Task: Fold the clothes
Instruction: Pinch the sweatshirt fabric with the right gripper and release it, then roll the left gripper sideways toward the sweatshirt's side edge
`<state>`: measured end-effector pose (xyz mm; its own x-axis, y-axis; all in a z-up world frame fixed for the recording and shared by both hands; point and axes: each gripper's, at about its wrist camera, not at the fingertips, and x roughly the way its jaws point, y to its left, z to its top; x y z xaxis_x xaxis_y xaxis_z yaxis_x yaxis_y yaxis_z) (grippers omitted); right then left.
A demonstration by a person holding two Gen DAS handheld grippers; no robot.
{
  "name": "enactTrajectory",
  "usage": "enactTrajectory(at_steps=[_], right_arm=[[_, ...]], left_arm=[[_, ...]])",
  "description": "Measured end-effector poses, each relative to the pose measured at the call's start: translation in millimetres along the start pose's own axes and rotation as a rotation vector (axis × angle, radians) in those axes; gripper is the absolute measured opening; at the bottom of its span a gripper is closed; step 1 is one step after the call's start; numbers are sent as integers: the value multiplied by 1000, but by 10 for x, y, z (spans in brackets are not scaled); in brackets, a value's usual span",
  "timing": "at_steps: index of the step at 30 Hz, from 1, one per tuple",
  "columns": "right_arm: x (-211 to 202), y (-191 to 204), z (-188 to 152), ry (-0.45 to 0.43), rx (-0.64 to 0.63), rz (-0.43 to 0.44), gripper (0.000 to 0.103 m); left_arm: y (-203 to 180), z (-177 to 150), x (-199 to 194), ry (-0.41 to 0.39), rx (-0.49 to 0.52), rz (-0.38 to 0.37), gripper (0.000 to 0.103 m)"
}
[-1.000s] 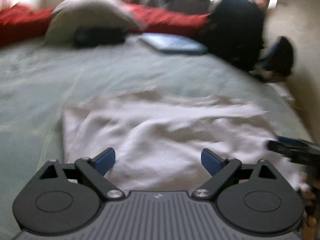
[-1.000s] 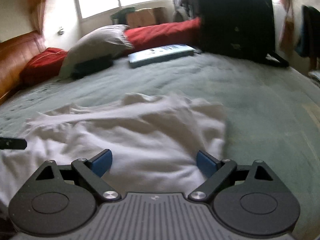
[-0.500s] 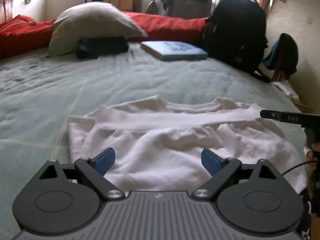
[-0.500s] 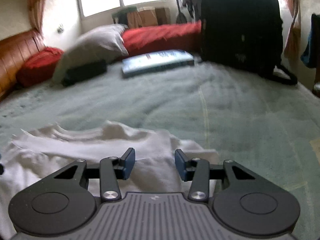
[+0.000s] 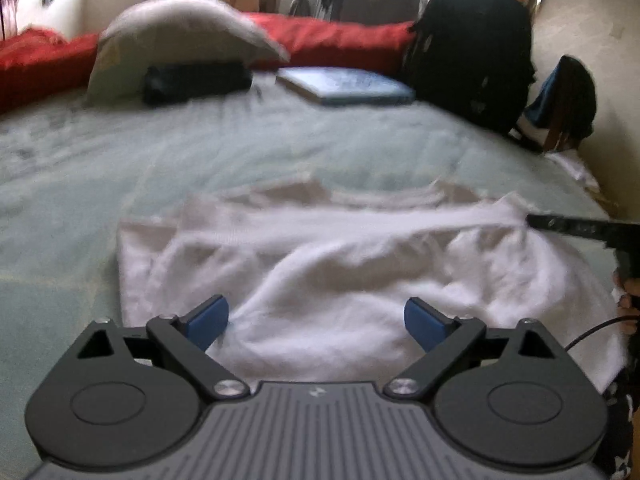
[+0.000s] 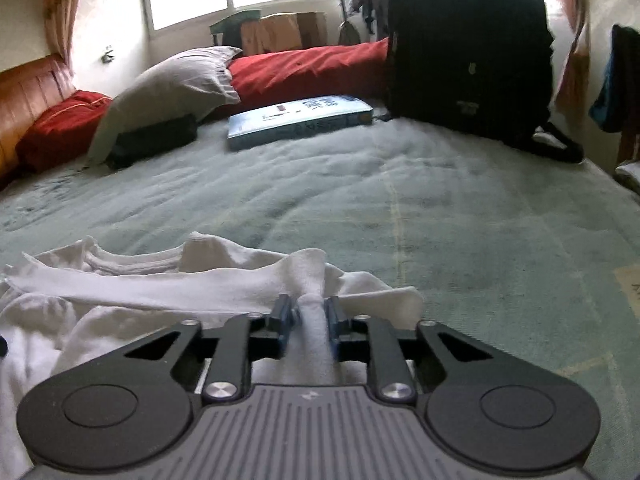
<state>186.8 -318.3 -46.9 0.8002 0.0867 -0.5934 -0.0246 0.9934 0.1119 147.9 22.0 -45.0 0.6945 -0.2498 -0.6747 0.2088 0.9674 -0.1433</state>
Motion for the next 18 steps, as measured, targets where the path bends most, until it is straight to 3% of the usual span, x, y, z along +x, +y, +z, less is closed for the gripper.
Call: enactTrajectory(at_steps=[2,7,9,12,16,18], right_arm=[[-125,41,5,-19,3,-20,33],[-502,274,-109,-72,-37,45,64],[-638,370,-165,-88,-52,79,66],[-507,442,-314,-21,-49,81,66],[-459,509,-437,19,-82,-19,72],[-544,545,-394,2,-71,9,73]], left_arm=[[-50,21,-92,-4,12,-1,95],[-174,43,-260,-43,33,5,95],[-201,-6,-200,-11,33,17,95],[-217,-101,-120,34,42,39,95],[-239,-136,-298,18,66,54,95],[-190,-121,-359,-7,52,39,96]])
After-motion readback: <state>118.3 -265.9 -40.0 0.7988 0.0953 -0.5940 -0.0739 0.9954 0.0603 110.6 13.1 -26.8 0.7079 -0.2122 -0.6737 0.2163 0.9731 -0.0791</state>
